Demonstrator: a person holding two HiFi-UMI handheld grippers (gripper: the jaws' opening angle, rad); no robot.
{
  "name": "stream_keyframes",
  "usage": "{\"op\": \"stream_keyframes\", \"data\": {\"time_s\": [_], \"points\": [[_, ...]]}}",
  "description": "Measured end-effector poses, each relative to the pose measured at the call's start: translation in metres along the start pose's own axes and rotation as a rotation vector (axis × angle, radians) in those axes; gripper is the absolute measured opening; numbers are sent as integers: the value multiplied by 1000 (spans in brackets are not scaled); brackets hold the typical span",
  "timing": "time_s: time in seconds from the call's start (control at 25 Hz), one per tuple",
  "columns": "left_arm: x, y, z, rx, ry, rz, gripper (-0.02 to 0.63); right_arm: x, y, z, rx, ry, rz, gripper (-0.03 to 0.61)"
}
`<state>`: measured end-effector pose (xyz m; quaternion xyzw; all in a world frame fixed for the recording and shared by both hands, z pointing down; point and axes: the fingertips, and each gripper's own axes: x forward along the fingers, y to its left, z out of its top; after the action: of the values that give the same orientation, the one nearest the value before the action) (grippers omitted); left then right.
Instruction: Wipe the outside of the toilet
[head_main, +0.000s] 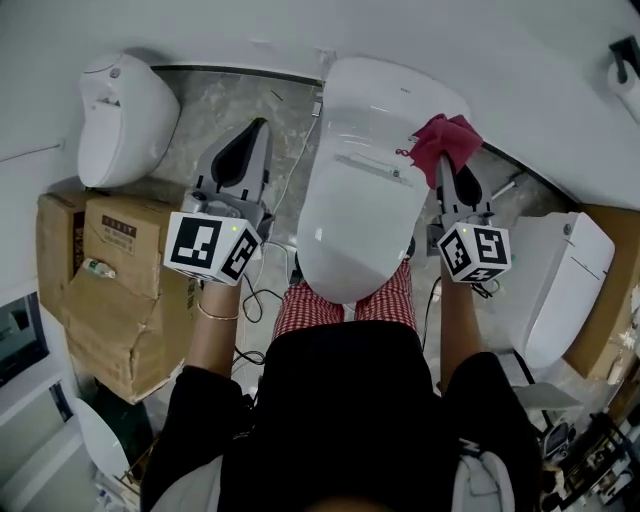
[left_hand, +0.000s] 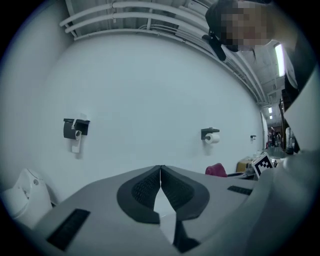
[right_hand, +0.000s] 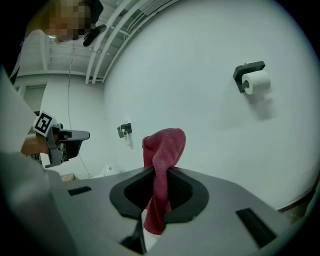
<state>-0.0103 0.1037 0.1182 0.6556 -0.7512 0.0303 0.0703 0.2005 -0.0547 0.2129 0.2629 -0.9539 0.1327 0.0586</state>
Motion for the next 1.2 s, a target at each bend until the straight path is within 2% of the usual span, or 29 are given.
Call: {"op": "stream_keyframes", "data": {"time_s": [0.24, 0.48, 0.72, 0.92, 1.2], "points": [[-22, 30, 11, 68, -2, -105, 11, 0, 82, 14, 1, -38, -30, 60], [-16, 14, 46, 53, -75, -191, 11, -16, 115, 42, -33, -49, -20, 60], [-12, -13, 64, 18, -116, -180, 11, -41, 107, 52, -23, -54, 28, 60], [-29, -30, 61, 81, -96, -146, 11, -53, 93, 47, 6, -61, 46, 60], [-63, 1, 54, 79, -100, -86, 11, -42, 113, 31, 4, -34, 74, 60]]}}
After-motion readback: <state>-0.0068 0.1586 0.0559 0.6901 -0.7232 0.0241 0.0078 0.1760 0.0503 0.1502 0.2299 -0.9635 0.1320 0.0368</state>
